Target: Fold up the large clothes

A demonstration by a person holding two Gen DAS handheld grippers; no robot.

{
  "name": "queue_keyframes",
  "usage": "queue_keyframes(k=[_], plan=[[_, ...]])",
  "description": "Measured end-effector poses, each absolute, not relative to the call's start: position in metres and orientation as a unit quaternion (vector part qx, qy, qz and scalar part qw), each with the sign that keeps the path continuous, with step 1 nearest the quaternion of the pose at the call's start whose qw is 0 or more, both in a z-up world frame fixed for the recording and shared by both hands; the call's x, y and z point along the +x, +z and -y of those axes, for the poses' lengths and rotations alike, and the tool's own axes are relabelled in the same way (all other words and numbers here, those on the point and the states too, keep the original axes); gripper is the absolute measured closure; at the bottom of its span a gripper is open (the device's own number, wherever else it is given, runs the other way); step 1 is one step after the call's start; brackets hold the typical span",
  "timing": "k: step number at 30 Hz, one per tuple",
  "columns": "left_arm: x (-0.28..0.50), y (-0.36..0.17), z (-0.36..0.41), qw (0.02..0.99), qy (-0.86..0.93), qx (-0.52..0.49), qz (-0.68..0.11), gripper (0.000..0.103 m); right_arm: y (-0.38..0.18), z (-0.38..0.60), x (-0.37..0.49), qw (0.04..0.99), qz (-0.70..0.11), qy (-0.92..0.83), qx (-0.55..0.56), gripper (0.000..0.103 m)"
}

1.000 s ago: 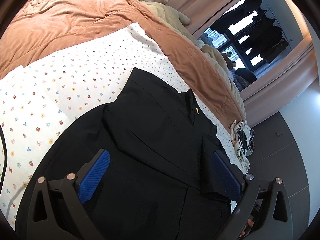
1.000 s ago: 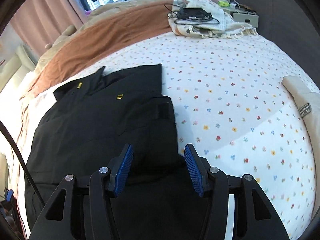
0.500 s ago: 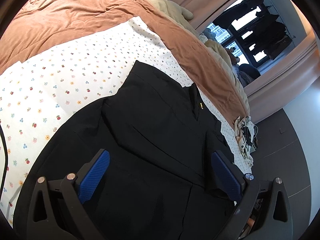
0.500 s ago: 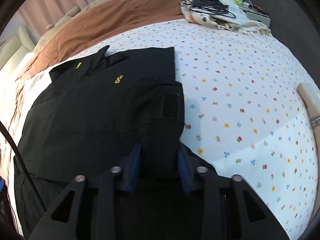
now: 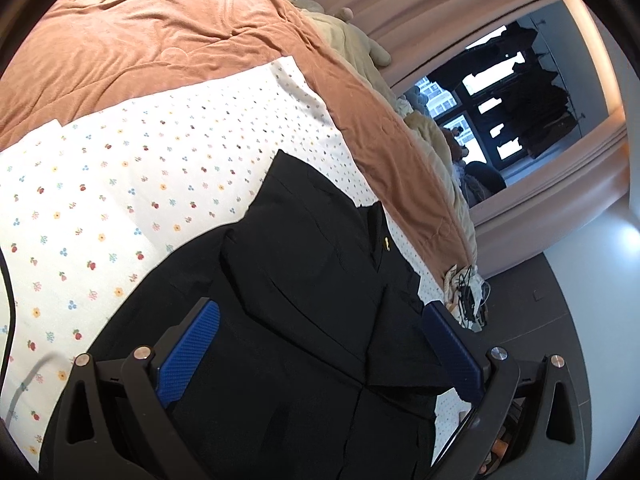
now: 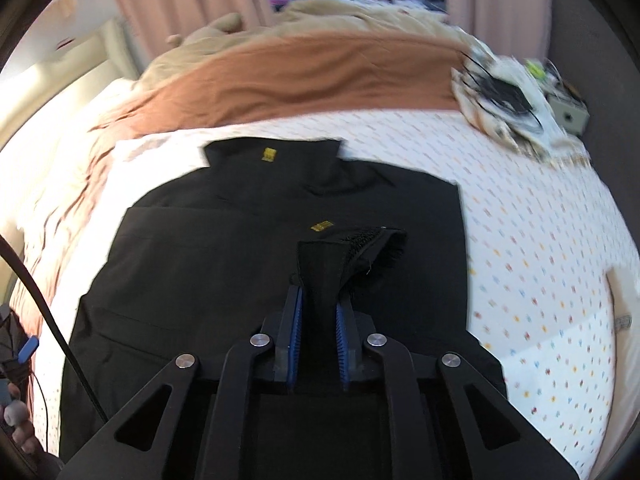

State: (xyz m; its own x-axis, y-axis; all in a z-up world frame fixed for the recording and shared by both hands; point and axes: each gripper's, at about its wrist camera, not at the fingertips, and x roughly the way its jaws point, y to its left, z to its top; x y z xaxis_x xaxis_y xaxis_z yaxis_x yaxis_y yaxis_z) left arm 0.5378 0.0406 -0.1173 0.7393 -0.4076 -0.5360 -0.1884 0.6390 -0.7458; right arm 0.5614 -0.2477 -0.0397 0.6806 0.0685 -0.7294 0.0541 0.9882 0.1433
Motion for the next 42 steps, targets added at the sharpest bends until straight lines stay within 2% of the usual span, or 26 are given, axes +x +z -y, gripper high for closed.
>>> queue_keyframes(k=[11,21,26,27,29,30,31,42], plan=[[0.525,-0.115,-0.097,0.831,-0.04,-0.441,-0.336,0.0,0.008,0.142,0.562,0.926,-0.369,0.072,0.026,0.096],[0.517,-0.123,-0.136,0.827,-0.018,-0.45,-0.336,0.0,-0.024,0.071,0.575,0.905,-0.398,0.143,0.034,0.095],[0.514,-0.122,-0.139,0.83,-0.013,-0.447,-0.333,0.0,-0.04,0.07,0.577,0.894,-0.423,0.143,0.032,0.094],[0.513,-0.122,-0.138,0.829,-0.013,-0.448,-0.334,0.0,-0.041,0.074,0.576,0.894,-0.425,0.14,0.035,0.091],[0.513,-0.121,-0.135,0.829,-0.013,-0.448,-0.335,0.0,-0.042,0.084,0.572,0.894,-0.425,0.135,0.037,0.064],[0.513,-0.12,-0.133,0.829,-0.015,-0.447,-0.335,0.0,-0.039,0.087,0.572,0.895,-0.422,0.137,0.041,0.022],[0.513,-0.118,-0.131,0.83,-0.017,-0.445,-0.336,0.0,-0.036,0.092,0.568,0.899,-0.414,0.139,0.044,0.0],[0.508,-0.089,-0.089,0.861,-0.03,-0.391,-0.325,0.0,-0.011,0.149,0.489,0.921,-0.372,0.097,0.064,0.0]])
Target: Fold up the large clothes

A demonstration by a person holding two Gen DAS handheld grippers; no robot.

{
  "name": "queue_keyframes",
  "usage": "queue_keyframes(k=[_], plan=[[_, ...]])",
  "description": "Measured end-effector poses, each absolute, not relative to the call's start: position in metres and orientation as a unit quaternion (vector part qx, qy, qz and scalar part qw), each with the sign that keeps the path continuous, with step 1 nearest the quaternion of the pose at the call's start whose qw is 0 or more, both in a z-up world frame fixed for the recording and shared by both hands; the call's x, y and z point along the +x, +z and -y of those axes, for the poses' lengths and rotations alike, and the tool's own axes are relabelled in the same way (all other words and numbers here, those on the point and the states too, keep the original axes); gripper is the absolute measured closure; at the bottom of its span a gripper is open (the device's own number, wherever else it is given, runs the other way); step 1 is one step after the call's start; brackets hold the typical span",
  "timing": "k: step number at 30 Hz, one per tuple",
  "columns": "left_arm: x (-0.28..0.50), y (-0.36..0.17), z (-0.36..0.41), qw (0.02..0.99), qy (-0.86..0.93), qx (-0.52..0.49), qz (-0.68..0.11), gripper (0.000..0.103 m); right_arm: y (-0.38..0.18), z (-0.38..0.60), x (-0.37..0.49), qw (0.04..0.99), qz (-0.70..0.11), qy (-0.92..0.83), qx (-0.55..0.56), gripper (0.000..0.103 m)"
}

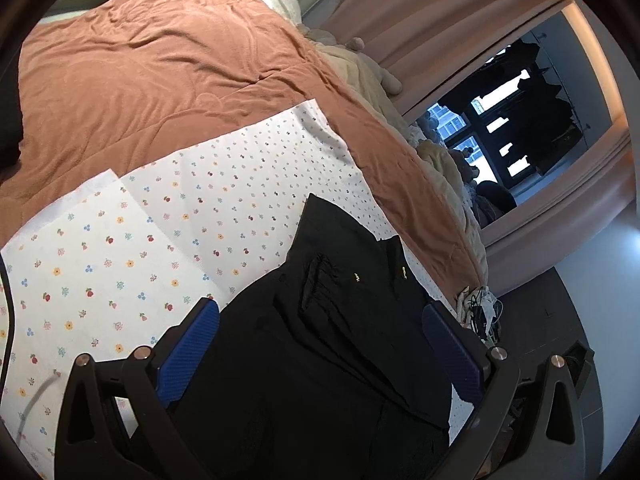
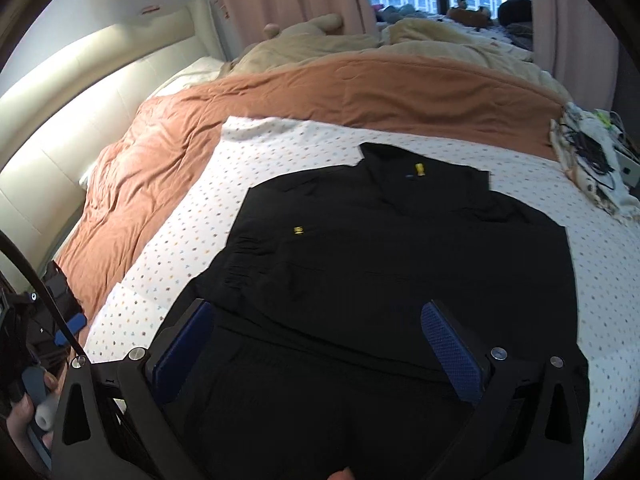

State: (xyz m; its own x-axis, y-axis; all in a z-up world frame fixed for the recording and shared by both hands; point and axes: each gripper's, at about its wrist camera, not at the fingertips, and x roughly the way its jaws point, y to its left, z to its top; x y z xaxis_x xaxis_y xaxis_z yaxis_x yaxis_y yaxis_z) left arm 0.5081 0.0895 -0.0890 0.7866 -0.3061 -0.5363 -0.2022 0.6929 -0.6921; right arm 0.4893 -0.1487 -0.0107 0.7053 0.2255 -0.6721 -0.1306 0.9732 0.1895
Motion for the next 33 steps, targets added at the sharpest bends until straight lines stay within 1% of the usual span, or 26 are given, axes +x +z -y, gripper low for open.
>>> queue_keyframes(k=[5,9,14,18,22,24,28,33], plan=[[0.49,-0.052,-0.068,0.907,-0.024,-0.321,-0.272,0.0,-0.009,0.199,0.438,0.929,-0.349,0.078,0.096,0.0],[0.47,-0.036,-0.053,0.919,-0.039,-0.294,-0.258,0.0,-0.016,0.237,0.393,0.929,-0.351,0.042,0.106,0.0],[0.436,-0.036,-0.035,0.93,-0.045,-0.248,-0.268,0.0,-0.019,0.269,0.344,0.929,-0.352,-0.014,0.111,0.0],[0.408,-0.038,-0.033,0.93,-0.046,-0.231,-0.284,0.0,-0.022,0.285,0.302,0.931,-0.343,-0.037,0.122,0.0],[0.369,-0.03,-0.032,0.938,-0.046,-0.208,-0.272,0.0,-0.029,0.294,0.27,0.922,-0.358,-0.031,0.144,0.0],[0.352,-0.026,-0.034,0.94,-0.043,-0.201,-0.272,0.0,-0.029,0.299,0.247,0.922,-0.362,-0.031,0.136,0.0],[0.316,-0.023,-0.042,0.94,-0.047,-0.192,-0.276,0.0,-0.026,0.313,0.208,0.923,-0.355,-0.033,0.145,0.0],[0.273,-0.023,-0.053,0.942,-0.041,-0.183,-0.278,0.0,-0.032,0.332,0.148,0.925,-0.331,-0.026,0.183,0.0]])
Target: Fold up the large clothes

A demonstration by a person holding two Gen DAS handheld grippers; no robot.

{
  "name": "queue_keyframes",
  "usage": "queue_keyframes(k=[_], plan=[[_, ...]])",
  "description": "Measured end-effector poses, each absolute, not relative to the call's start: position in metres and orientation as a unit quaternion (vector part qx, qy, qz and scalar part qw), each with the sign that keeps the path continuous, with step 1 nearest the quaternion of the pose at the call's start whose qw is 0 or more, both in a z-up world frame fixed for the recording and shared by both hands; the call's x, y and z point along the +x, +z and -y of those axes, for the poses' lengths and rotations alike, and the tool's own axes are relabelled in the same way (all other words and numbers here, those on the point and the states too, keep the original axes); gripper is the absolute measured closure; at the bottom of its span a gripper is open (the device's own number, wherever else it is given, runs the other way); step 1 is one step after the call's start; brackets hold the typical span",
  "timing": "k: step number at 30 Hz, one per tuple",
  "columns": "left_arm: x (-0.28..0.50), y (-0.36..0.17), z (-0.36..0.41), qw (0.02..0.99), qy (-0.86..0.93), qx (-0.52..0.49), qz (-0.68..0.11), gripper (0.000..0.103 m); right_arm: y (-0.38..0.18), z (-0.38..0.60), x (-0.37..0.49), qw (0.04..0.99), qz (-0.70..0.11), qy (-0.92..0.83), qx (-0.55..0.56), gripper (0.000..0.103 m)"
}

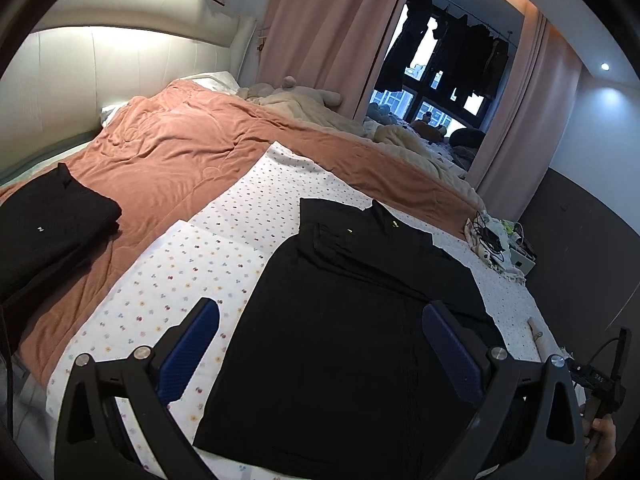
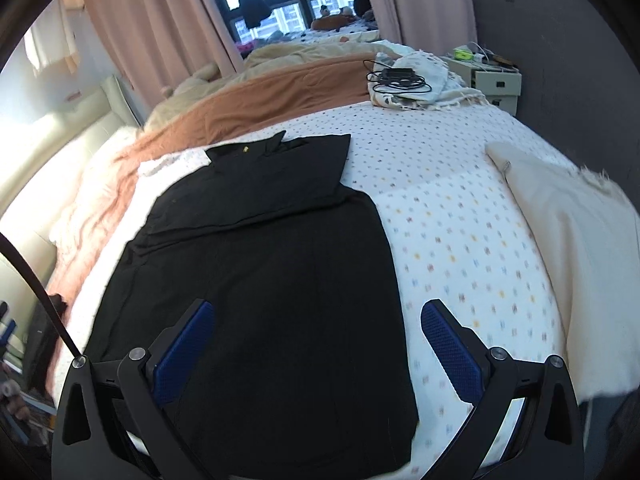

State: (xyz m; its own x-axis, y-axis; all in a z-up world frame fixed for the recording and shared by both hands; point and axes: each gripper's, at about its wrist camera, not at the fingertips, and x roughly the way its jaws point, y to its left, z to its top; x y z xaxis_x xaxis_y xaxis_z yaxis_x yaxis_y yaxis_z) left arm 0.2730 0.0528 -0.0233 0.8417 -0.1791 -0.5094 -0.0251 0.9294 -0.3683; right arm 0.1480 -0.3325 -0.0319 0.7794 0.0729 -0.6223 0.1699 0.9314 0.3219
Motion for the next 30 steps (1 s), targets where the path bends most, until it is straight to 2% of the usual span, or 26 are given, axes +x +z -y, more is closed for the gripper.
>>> queue_keyframes(k=[14,25,30], plan=[[0.182,-0.057,-0.093,0.93,-0.041,-0.209,-0.298,0.0,-0.068,0.347,0.02,0.926,-0.309,-0.045,0.212,0.0],[0.165,-0.118,-0.1,0.902,-0.041,-0.229,-0.363,0.0,-0.109,0.354,-0.011,0.903,-0.329,-0.043,0.274,0.0],[0.165,-0.131,-0.093,0.9,-0.057,-0.23,-0.367,0.0,-0.115,0.353,-0.007,0.898,-0.335,-0.038,0.282,0.0]])
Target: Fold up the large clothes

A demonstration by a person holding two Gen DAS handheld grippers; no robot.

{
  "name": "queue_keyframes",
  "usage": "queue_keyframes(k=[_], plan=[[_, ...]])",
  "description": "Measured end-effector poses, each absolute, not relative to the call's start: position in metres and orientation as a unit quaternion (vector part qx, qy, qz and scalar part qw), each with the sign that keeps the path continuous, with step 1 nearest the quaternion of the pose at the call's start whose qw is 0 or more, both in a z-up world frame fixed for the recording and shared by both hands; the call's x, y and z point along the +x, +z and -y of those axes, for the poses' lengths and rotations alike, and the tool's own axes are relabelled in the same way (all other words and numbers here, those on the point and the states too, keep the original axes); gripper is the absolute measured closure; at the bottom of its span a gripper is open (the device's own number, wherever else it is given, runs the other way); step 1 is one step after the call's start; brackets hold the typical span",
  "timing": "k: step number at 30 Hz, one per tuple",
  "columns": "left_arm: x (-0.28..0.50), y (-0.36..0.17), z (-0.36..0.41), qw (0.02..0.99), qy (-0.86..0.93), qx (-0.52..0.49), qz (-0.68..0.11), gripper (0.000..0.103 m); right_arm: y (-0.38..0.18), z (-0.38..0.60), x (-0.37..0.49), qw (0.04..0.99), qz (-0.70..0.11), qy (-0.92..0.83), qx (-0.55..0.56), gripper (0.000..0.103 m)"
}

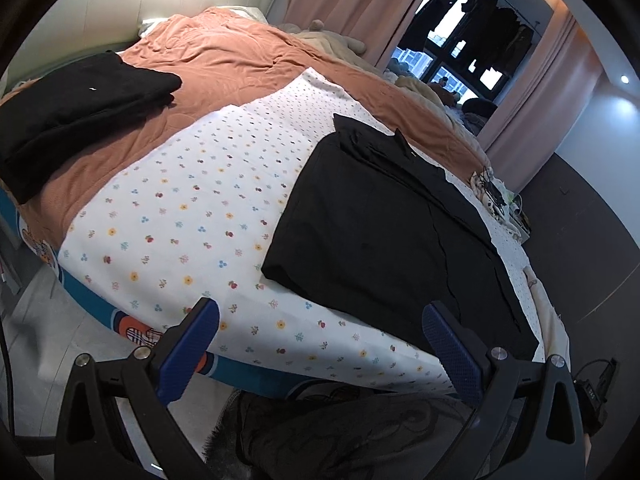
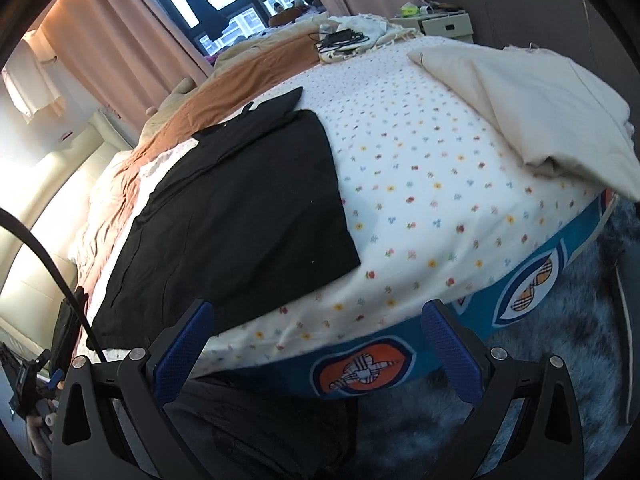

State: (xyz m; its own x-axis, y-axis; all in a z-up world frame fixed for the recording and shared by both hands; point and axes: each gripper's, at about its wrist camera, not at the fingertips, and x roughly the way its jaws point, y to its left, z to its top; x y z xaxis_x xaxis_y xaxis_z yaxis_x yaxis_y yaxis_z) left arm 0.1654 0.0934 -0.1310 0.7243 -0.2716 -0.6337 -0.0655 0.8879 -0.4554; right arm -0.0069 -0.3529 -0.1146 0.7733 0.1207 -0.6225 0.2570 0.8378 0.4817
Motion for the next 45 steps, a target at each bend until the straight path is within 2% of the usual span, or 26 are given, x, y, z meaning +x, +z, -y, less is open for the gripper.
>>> queue_keyframes(k=[12,20,21,24,28,32,34,38,40,45], plan=[[0.196,-0.146,-0.088,0.892,-0.073,-0.229,-0.382,0.0,-0.129,0.352,0.037,0.892,-0.349,-0.028,0.288,0.0],[0.24,-0.161,-0.093,0.883,-0.065,-0.22,-0.409,0.0,-0.141,0.347,0.096,0.891,-0.37,-0.025,0.262,0.0],[0.244,-0.164,-0.094,0.881,-0.066,-0.224,-0.411,0.0,-0.144,0.349,0.106,0.89,-0.375,-0.025,0.259,0.001],[0.259,-0.176,-0.1,0.869,-0.069,-0.237,-0.428,0.001,-0.151,0.348,0.128,0.883,-0.383,-0.006,0.27,0.014],[0.277,-0.194,-0.105,0.845,-0.08,-0.269,-0.455,0.026,-0.152,0.353,0.149,0.882,-0.377,0.014,0.283,0.025],[0.286,-0.197,-0.108,0.838,-0.092,-0.288,-0.454,0.029,-0.158,0.367,0.167,0.874,-0.374,0.035,0.308,0.031],[0.292,-0.201,-0.11,0.827,-0.101,-0.304,-0.462,0.038,-0.165,0.374,0.174,0.865,-0.373,0.059,0.331,0.033],[0.295,-0.204,-0.114,0.809,-0.117,-0.335,-0.468,0.039,-0.177,0.386,0.176,0.837,-0.368,0.127,0.384,0.034],[0.293,-0.205,-0.116,0.8,-0.13,-0.35,-0.469,0.039,-0.183,0.392,0.17,0.826,-0.362,0.155,0.404,0.042],[0.279,-0.208,-0.123,0.78,-0.149,-0.388,-0.468,0.04,-0.198,0.402,0.151,0.804,-0.331,0.22,0.442,0.043]])
